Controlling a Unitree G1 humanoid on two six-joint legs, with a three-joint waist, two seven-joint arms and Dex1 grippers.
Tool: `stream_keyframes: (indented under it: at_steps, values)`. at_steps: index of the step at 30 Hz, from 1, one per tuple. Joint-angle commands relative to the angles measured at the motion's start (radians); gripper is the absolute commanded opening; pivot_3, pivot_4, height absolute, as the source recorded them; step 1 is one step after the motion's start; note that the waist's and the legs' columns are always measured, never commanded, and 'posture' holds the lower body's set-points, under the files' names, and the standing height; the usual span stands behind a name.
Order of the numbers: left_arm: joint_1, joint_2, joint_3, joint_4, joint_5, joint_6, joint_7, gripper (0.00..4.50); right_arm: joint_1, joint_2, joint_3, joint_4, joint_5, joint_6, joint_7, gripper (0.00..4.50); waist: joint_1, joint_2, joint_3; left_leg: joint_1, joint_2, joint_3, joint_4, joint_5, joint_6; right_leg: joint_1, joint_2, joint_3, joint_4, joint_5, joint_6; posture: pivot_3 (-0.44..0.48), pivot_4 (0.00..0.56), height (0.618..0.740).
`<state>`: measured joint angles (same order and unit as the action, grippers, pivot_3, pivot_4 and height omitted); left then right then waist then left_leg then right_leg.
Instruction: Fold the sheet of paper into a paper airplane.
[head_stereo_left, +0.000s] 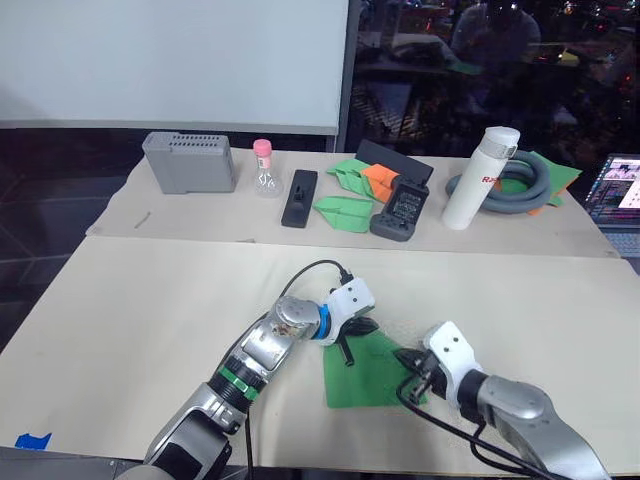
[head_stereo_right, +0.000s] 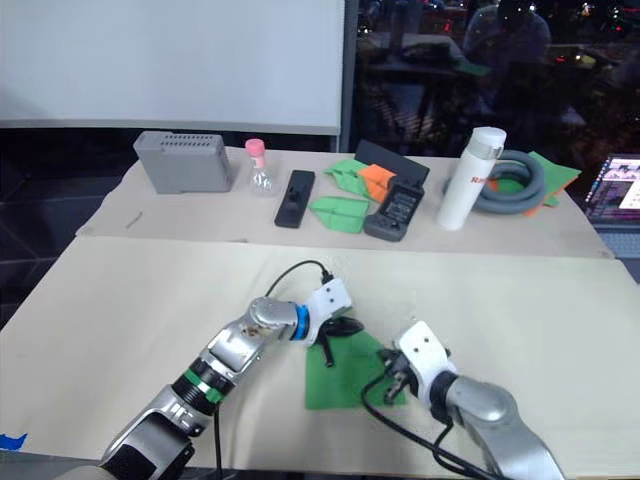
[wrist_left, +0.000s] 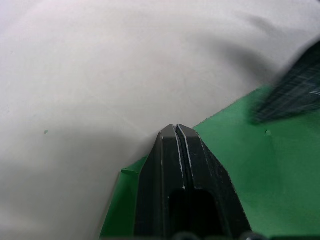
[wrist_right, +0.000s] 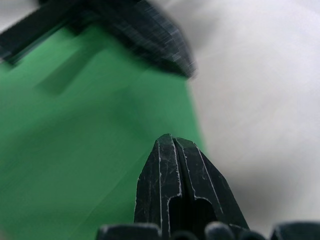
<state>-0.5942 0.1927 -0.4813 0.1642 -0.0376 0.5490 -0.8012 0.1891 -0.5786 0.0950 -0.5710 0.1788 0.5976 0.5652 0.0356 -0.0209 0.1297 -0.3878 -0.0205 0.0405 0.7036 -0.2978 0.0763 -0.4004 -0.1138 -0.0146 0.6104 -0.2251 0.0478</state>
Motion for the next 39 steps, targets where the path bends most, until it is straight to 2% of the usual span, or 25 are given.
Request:
stream_keyframes:
  at_steps: [1,5,8,10,16,21,25,28,31,35,39]
  values:
    - [0.007,0.006,-0.02,0.047,0.025,0.004,-0.007,0.0,0.064,-0.056,0.039,0.011,-0.003,-0.018,0.064,0.01,0.0,0.0,0.0,0.0,0.0,0.0,0.0,0.0,0.0,0.0,0.0,0.0,0.0,0.0,0.0,0.0,0.15,0.74]
    - [0.004,0.007,-0.026,0.049,0.024,-0.008,-0.019,0.0,0.067,-0.077,-0.052,-0.014,0.049,-0.057,0.091,0.01,0.0,-0.001,0.0,0.004,0.001,0.0,0.0,0.0,0.0,0.004,0.0,0.0,-0.001,0.0,0.0,0.0,0.15,0.74]
    - [0.004,0.011,-0.019,0.046,0.021,-0.005,-0.021,0.0,-0.004,-0.066,-0.167,-0.043,0.166,-0.033,0.12,0.01,0.001,-0.001,0.001,0.002,0.0,0.0,0.0,0.0,0.0,0.003,0.0,0.0,-0.001,0.0,0.0,0.0,0.15,0.74]
    - [0.007,0.009,-0.004,0.038,0.012,0.015,-0.014,0.0,-0.067,-0.081,-0.188,-0.02,0.179,-0.029,0.133,0.01,-0.004,0.0,0.001,0.0,0.0,0.0,0.001,0.0,0.0,0.0,0.0,0.001,0.0,0.0,0.0,0.0,0.15,0.74]
    - [0.007,0.013,0.018,0.017,0.004,0.029,-0.017,0.0,-0.218,-0.082,-0.047,0.117,0.106,-0.051,0.153,0.01,-0.007,-0.001,0.001,-0.002,0.0,0.0,0.0,0.0,-0.001,-0.002,0.0,0.001,0.001,0.0,0.0,0.0,0.15,0.74]
    - [0.014,0.019,0.06,-0.031,-0.031,0.068,-0.023,0.0,-0.271,-0.053,0.057,0.187,0.066,-0.058,0.166,0.01,-0.015,0.0,0.002,-0.003,0.0,0.0,-0.001,0.001,-0.001,-0.004,0.0,0.001,0.001,0.0,0.0,0.0,0.15,0.74]
    - [0.017,0.011,0.143,-0.092,-0.117,0.152,-0.026,0.0,-0.28,-0.048,0.112,0.255,0.013,-0.08,0.163,0.01,-0.022,0.0,0.002,-0.003,0.0,0.0,-0.001,0.001,-0.001,-0.004,0.0,0.001,0.001,0.0,0.0,0.0,0.15,0.74]
    - [0.001,0.034,0.287,-0.179,-0.191,0.238,0.02,0.0,-0.291,-0.046,0.139,0.293,-0.007,-0.092,0.173,0.01,-0.026,0.0,0.003,-0.003,0.0,0.0,-0.001,0.001,-0.002,-0.004,0.001,0.001,0.002,0.0,0.0,0.0,0.15,0.74]
    - [0.024,0.125,0.403,-0.309,-0.278,0.353,0.003,0.0,-0.311,-0.04,0.151,0.334,-0.013,-0.105,0.185,0.01,-0.034,0.0,0.003,-0.001,0.001,0.0,-0.001,0.002,-0.003,-0.004,0.001,0.001,0.002,0.0,0.0,0.0,0.15,0.74]
    - [0.083,0.204,0.479,-0.437,-0.361,0.467,0.022,0.0,-0.35,-0.024,0.17,0.372,-0.015,-0.116,0.203,0.01,-0.041,0.0,0.003,0.002,0.001,0.0,-0.005,0.004,-0.006,-0.002,0.001,0.001,0.003,0.0,0.0,0.0,0.15,0.74]
    - [0.193,0.23,0.499,-0.539,-0.404,0.535,0.067,1.17,-0.382,-0.007,0.193,0.39,-0.018,-0.118,0.225,0.0,-0.04,0.0,0.003,0.003,0.001,0.0,-0.006,0.006,-0.01,-0.002,0.001,0.001,0.003,0.0,0.0,0.0,0.15,0.74]
